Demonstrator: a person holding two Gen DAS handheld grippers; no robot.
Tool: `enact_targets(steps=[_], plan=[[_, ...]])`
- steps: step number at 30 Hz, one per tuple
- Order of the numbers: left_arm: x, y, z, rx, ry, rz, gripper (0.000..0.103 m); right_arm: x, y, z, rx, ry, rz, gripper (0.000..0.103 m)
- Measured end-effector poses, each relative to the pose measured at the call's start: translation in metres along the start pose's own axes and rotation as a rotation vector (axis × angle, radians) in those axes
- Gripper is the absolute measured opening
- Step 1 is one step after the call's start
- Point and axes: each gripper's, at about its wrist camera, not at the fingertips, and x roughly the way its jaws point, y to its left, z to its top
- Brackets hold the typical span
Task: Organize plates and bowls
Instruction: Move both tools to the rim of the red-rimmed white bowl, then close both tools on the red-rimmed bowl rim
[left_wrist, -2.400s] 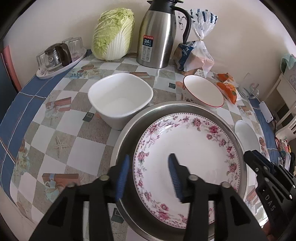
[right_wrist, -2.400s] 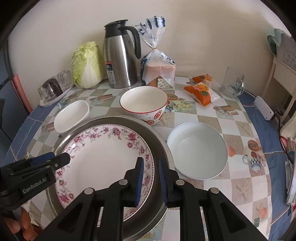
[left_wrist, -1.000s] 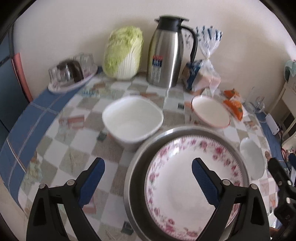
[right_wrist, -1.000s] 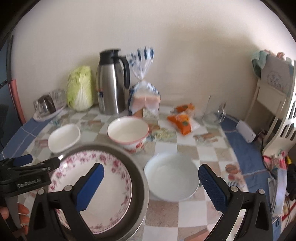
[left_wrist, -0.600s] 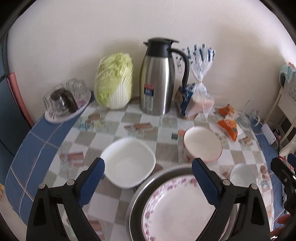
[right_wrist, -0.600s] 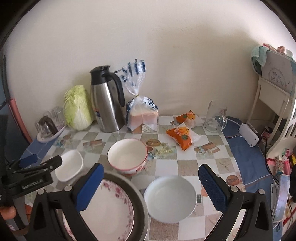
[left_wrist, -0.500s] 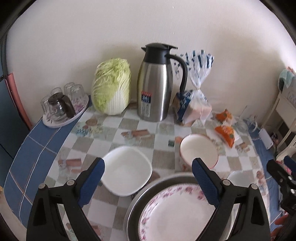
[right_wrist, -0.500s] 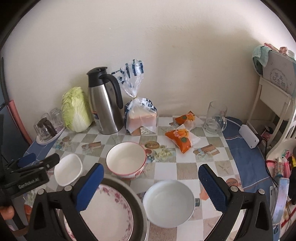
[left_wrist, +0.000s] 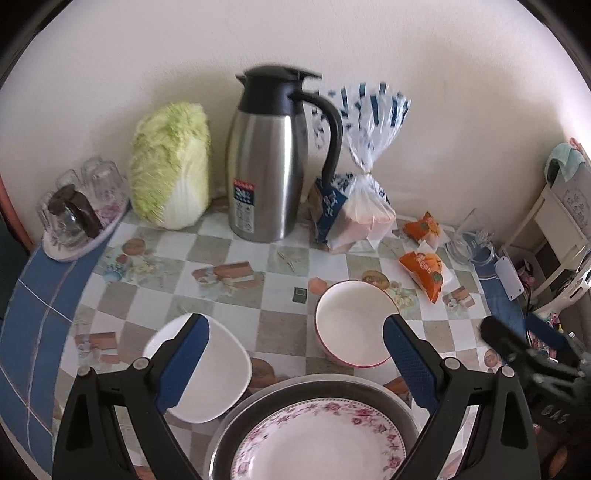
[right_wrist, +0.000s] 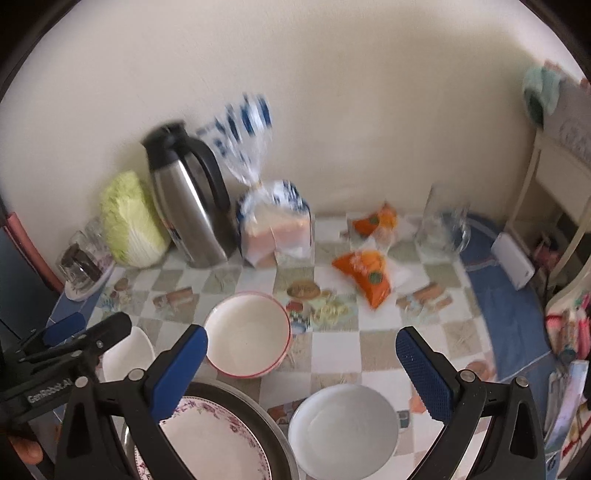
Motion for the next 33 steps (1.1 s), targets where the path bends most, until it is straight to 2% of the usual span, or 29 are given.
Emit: enact_targets(steps=[3, 6, 7, 8, 10, 12, 16, 18, 21, 25, 29, 33], plan=[[0.022, 0.0, 0.003, -0.026, 0.055, -0.025, 0.095, 0.029, -0.004, -0.004, 0.026, 0.083, 0.003, 0.103], [0.043, 0.002, 0.004, -0.049, 0.099, -0.031, 0.095, 0.053, -0.008, -0.009, 0.044, 0.128, 0.012, 0.103], [0.05, 0.003, 0.005, -0.053, 0.113, -0.033, 0.091, 0.061, -0.009, -0.011, 0.05, 0.14, 0.013, 0.1], [0.058, 0.002, 0.005, -0.055, 0.127, -0.037, 0.081, 0.068, -0.01, -0.012, 0.055, 0.152, 0.015, 0.097], [0.07, 0.002, 0.007, -0.055, 0.15, -0.031, 0.066, 0.083, -0.012, -0.014, 0.07, 0.186, 0.029, 0.081], [0.084, 0.001, 0.008, -0.06, 0.174, -0.034, 0.065, 0.096, -0.012, -0.015, 0.076, 0.212, 0.037, 0.078], [0.107, -0.004, 0.008, -0.068, 0.214, -0.053, 0.06, 0.117, -0.007, -0.015, 0.056, 0.247, 0.06, 0.065], [0.119, -0.008, 0.007, -0.056, 0.235, -0.046, 0.058, 0.127, -0.004, -0.015, 0.045, 0.265, 0.066, 0.063], [0.135, -0.013, 0.004, -0.047, 0.268, -0.042, 0.053, 0.138, 0.001, -0.015, 0.025, 0.284, 0.078, 0.052], [0.151, -0.017, 0.001, -0.042, 0.3, -0.038, 0.049, 0.154, 0.006, -0.016, 0.018, 0.324, 0.083, 0.043], [0.165, -0.018, -0.002, -0.047, 0.339, -0.043, 0.037, 0.166, 0.007, -0.019, 0.008, 0.342, 0.085, 0.04], [0.175, -0.024, -0.008, -0.034, 0.364, -0.056, 0.022, 0.176, 0.01, -0.022, -0.01, 0.368, 0.09, 0.031]])
